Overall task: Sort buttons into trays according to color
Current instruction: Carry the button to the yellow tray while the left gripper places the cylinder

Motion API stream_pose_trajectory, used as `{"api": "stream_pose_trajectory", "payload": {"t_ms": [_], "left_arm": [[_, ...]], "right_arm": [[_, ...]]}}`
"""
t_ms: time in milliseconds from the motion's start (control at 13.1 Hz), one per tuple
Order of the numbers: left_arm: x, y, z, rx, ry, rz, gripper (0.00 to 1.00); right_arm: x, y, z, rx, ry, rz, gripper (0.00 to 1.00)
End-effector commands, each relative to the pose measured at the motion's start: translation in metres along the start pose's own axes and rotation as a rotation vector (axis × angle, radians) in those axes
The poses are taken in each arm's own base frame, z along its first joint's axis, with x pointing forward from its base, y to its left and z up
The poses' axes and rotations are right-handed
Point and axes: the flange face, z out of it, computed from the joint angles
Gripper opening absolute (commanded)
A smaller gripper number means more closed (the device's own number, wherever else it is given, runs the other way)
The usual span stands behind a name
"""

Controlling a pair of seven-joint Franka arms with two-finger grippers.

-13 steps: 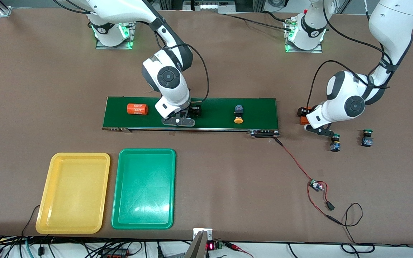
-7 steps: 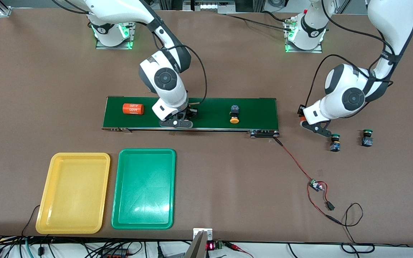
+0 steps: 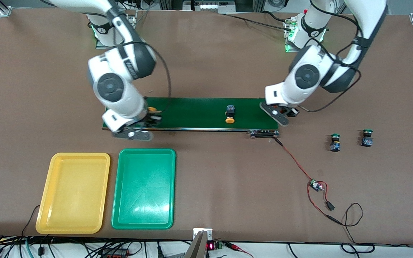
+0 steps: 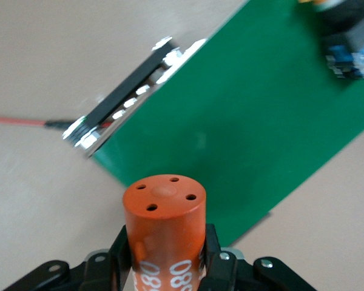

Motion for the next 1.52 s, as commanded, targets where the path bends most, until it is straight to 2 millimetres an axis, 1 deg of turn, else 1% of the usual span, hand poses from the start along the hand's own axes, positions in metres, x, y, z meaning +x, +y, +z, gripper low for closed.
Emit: {"api": "stream_pose_trajectory", "payload": {"t_ms": [0, 76, 152, 228, 305, 381, 457, 609, 685, 838, 990, 1066, 1142, 1219, 1295, 1371, 1447], "left_arm": [[0.016, -0.002, -0.008, 0.003, 0.025, 0.244, 0.0], [0.018, -0.002, -0.008, 0.007, 0.041, 0.348, 0.0], [0.02, -0.001, -0.008, 0.01, 0.048, 0.411, 0.0], [0.023, 0.009, -0.007, 0.013, 0.047, 0.463, 0.0], [0.026, 0.022, -0.006, 0.012, 0.041, 0.491, 0.0], [0.027, 0.024, 0.001, 0.002, 0.034, 0.502, 0.0], [0.027, 0.026, 0.008, -0.002, 0.024, 0.524, 0.0], [0.03, 0.032, 0.016, 0.055, -0.013, 0.623, 0.0], [0.033, 0.044, 0.02, 0.079, -0.031, 0.683, 0.0], [0.035, 0.048, 0.025, 0.082, -0.038, 0.707, 0.0], [0.037, 0.049, 0.033, 0.075, -0.023, 0.715, 0.0], [0.038, 0.049, 0.036, 0.079, -0.023, 0.724, 0.0], [0.038, 0.051, 0.039, 0.082, -0.028, 0.734, 0.04], [0.041, 0.059, 0.039, 0.086, -0.028, 0.751, 0.22], [0.042, 0.062, 0.041, 0.087, -0.028, 0.748, 0.55], [0.043, 0.06, 0.041, 0.092, -0.016, 0.754, 1.0], [0.043, 0.06, 0.041, 0.095, -0.013, 0.753, 1.0]], "right_arm": [[0.028, 0.057, -0.018, -0.056, -0.018, 0.002, 0.0], [0.038, 0.087, -0.02, -0.055, -0.027, -0.012, 0.0], [0.049, 0.117, -0.021, -0.052, -0.031, -0.03, 0.0], [0.058, 0.144, -0.021, -0.047, -0.034, -0.048, 0.0], [0.068, 0.177, -0.021, -0.04, -0.032, -0.034, 0.0], [0.08, 0.206, -0.03, -0.032, -0.015, -0.011, 0.0], [0.09, 0.226, -0.039, -0.025, 0.007, -0.015, 0.0], [0.104, 0.252, -0.027, -0.027, 0.006, -0.039, 0.0], [0.112, 0.267, -0.021, -0.028, 0.008, -0.044, 0.0], [0.132, 0.287, -0.011, -0.026, 0.042, -0.068, 0.0], [0.147, 0.284, -0.005, -0.026, 0.069, -0.074, 0.0], [0.154, 0.286, 0.0, -0.027, 0.086, -0.078, 0.0], [0.163, 0.287, 0.008, -0.028, 0.107, -0.092, 0.0], [0.17, 0.289, 0.021, -0.03, 0.132, -0.095, 0.0], [0.178, 0.293, 0.033, -0.03, 0.163, -0.093, 0.0], [0.184, 0.292, 0.048, -0.031, 0.185, -0.095, 0.0], [0.187, 0.29, 0.052, -0.032, 0.2, -0.098, 0.0]]}}
